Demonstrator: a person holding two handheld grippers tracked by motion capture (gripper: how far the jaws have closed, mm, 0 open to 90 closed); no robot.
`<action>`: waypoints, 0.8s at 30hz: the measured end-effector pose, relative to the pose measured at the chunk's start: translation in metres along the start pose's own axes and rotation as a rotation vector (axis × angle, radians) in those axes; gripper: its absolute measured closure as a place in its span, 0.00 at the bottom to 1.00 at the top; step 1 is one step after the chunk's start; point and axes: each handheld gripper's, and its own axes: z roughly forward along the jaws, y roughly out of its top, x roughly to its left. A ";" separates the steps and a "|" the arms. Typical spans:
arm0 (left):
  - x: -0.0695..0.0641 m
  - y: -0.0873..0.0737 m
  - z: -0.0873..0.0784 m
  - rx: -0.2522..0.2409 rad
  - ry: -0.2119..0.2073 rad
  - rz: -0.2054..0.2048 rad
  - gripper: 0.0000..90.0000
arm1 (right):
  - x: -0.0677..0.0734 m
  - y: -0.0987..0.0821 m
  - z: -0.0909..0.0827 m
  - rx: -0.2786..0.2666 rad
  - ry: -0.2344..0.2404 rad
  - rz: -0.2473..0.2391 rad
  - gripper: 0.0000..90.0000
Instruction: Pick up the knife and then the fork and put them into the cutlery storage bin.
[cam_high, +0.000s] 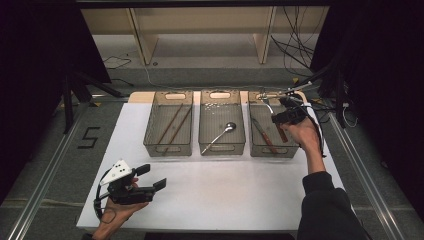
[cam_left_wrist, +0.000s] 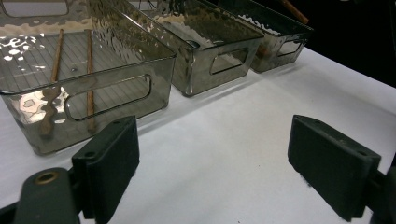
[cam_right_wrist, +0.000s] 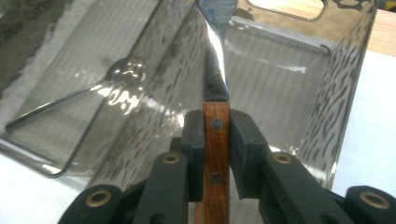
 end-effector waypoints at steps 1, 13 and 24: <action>0.000 0.000 0.000 -0.001 -0.001 -0.001 0.18 | -0.001 0.000 0.002 0.003 -0.004 -0.003 0.86; 0.000 0.000 0.000 -0.001 -0.003 -0.002 0.18 | 0.001 0.001 0.014 0.022 -0.012 -0.006 0.86; 0.000 0.000 0.000 -0.002 -0.003 -0.002 0.18 | 0.002 -0.002 0.025 0.045 -0.003 0.009 0.86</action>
